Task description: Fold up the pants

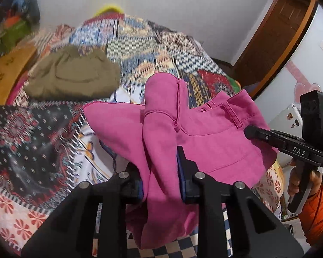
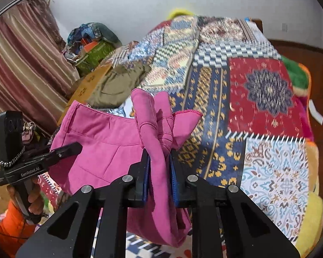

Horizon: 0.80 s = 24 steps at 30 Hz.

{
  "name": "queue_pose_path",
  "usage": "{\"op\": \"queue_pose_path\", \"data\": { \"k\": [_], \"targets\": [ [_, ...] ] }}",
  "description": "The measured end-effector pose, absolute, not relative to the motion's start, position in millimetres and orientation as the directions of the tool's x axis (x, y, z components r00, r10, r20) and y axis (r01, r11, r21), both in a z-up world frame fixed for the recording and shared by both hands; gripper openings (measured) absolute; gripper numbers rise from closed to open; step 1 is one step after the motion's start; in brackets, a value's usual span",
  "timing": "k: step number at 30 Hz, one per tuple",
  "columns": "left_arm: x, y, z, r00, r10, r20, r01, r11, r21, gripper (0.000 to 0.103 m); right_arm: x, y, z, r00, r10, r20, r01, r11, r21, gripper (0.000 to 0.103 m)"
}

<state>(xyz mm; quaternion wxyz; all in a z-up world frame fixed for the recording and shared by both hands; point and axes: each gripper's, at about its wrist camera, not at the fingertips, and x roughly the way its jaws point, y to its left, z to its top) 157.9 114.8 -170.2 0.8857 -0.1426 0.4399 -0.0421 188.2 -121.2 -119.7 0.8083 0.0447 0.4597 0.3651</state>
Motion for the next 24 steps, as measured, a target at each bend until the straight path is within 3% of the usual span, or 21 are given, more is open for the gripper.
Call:
{"op": "queue_pose_path", "data": {
  "k": [24],
  "targets": [
    [154.0,236.7,-48.3,0.798,-0.060,-0.600,-0.134,0.953,-0.273,0.024,208.4,-1.2,-13.1,0.405,0.734,-0.544,-0.708,0.629,0.321,0.015]
  ]
}}
